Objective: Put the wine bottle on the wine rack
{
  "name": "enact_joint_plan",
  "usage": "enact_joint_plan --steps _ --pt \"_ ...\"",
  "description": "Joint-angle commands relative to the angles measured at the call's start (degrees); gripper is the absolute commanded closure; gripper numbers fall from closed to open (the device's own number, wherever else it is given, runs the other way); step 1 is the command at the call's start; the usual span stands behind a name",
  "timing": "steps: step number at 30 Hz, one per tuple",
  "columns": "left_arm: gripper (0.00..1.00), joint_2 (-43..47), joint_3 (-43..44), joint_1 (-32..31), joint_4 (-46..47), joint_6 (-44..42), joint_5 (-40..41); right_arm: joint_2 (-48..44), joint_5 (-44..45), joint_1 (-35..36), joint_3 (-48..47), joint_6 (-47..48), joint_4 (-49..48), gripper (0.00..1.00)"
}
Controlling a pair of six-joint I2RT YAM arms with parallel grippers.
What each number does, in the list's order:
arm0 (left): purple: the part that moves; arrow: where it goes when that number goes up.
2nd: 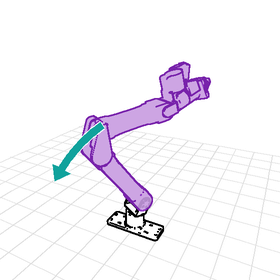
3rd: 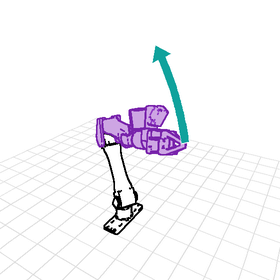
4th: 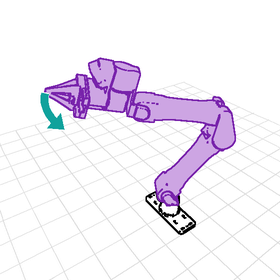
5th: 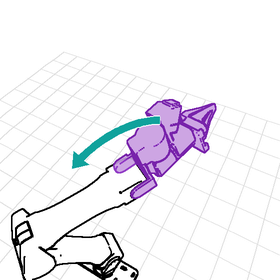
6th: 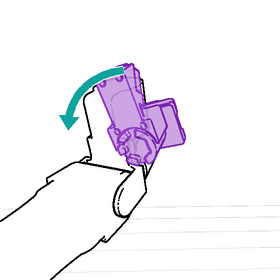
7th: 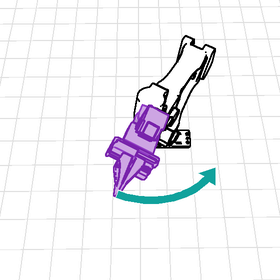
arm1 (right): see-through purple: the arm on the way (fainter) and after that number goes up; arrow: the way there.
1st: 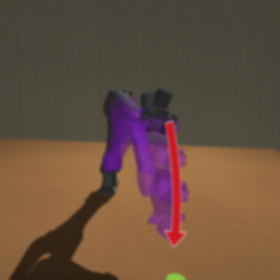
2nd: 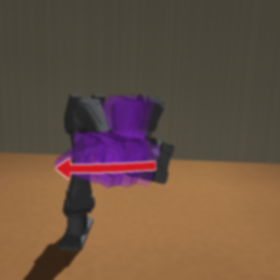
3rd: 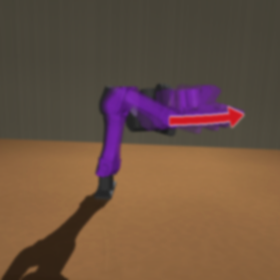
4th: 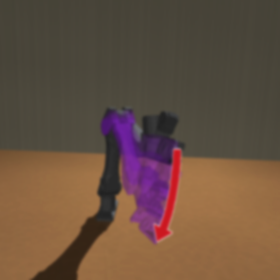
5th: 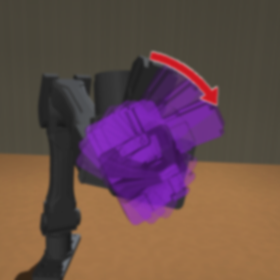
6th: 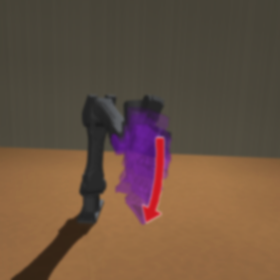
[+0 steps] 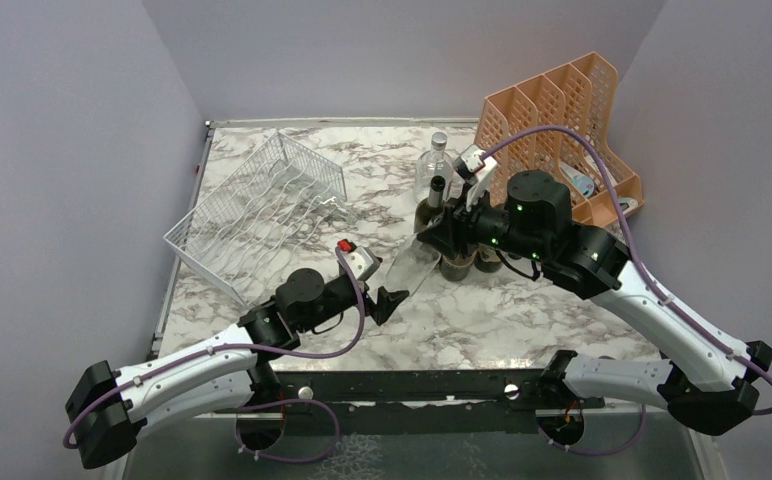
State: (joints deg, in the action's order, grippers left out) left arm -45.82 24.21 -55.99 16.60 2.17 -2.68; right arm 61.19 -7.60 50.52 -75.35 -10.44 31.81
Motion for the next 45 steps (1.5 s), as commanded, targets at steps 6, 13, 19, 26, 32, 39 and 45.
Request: enact_joint_plan --steps 6,13,19,26,32,39,45 --pt "0.52 -4.07 4.01 0.07 6.17 -7.5 -11.11 -4.27 -7.61 0.1 0.86 -0.31 -0.7 0.92" --pt "1.0 -3.57 5.91 0.07 5.62 -14.15 -12.19 -5.67 -8.4 0.1 0.4 -0.11 2.23 0.69" --pt "1.0 1.34 9.27 0.09 1.1 -25.53 -8.17 -6.7 -9.02 0.1 -0.17 1.06 4.42 0.34" --pt "1.0 2.23 16.9 0.09 -13.0 -48.08 -2.55 -4.97 -5.99 0.1 -4.47 3.25 5.89 0.28" --pt "1.0 2.66 15.33 0.09 -14.57 -61.2 6.05 -3.51 -6.33 0.1 -6.3 3.73 6.02 0.26" --pt "1.0 5.06 10.48 0.09 -12.76 -66.77 10.64 -1.42 -4.69 0.1 -4.88 4.94 6.26 0.21" --pt "1.0 7.09 7.68 0.03 -11.75 -70.9 12.73 4.17 -4.81 0.08 -4.73 5.66 7.38 0.19"
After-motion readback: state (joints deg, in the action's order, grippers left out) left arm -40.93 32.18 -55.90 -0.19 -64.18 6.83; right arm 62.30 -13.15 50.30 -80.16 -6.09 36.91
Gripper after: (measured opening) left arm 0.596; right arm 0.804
